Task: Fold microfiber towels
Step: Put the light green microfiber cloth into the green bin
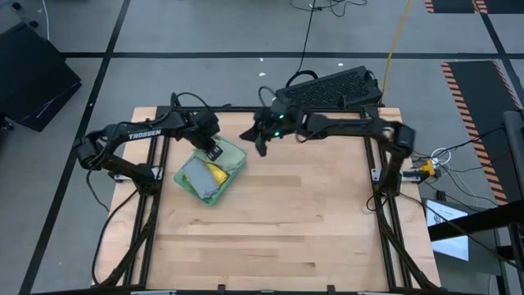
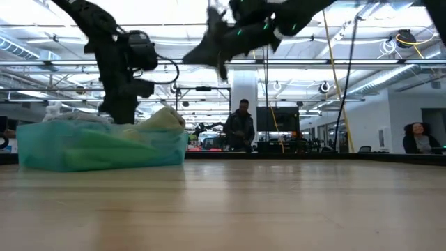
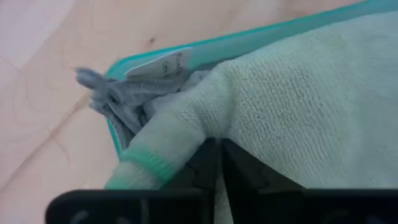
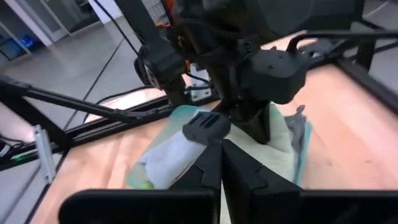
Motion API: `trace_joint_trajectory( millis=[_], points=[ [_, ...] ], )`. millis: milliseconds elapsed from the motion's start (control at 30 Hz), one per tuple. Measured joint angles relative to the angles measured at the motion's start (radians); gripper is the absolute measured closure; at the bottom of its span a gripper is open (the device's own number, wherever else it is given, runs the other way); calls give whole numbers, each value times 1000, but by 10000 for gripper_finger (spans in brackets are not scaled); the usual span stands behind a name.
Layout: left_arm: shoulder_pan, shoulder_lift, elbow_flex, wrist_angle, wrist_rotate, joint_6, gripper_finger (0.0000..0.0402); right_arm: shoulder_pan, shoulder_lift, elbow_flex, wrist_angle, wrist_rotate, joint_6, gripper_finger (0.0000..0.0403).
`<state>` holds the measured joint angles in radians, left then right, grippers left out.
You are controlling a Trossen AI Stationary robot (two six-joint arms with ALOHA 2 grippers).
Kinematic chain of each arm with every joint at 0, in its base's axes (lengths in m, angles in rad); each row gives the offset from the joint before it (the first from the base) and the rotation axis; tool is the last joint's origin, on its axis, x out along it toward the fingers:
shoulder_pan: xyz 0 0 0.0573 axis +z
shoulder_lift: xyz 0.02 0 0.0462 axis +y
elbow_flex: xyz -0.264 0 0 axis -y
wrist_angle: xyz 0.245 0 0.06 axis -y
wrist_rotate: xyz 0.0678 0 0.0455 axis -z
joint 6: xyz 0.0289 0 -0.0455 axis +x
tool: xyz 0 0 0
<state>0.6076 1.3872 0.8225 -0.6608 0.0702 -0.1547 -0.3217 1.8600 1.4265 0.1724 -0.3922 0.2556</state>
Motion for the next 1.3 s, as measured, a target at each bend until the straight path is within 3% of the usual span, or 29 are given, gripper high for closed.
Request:
trace_joint_trajectory(
  millis=[233, 400, 567, 867, 1067, 1300],
  points=[
    [-12, -14, 214, -234, 15, 39, 371, -12, -213, 0, -246, 24, -48, 403],
    [-66, -15, 316, -200, 75, -34, 371, 5, -323, 0, -429, 121, -57, 403],
    [-163, 15, 266, -38, 140, -138, 371, 22, -376, 0, -544, 159, -35, 403],
    [-189, 160, 129, 108, 180, -320, 371, 22, -384, -7, -628, 160, -39, 403],
    [-195, 242, 72, 164, 152, -300, 371, 23, -384, -47, -609, 157, -28, 403],
    [-191, 258, 68, 198, 156, -253, 371, 23, -384, -76, -603, 156, -6, 403]
  ],
)
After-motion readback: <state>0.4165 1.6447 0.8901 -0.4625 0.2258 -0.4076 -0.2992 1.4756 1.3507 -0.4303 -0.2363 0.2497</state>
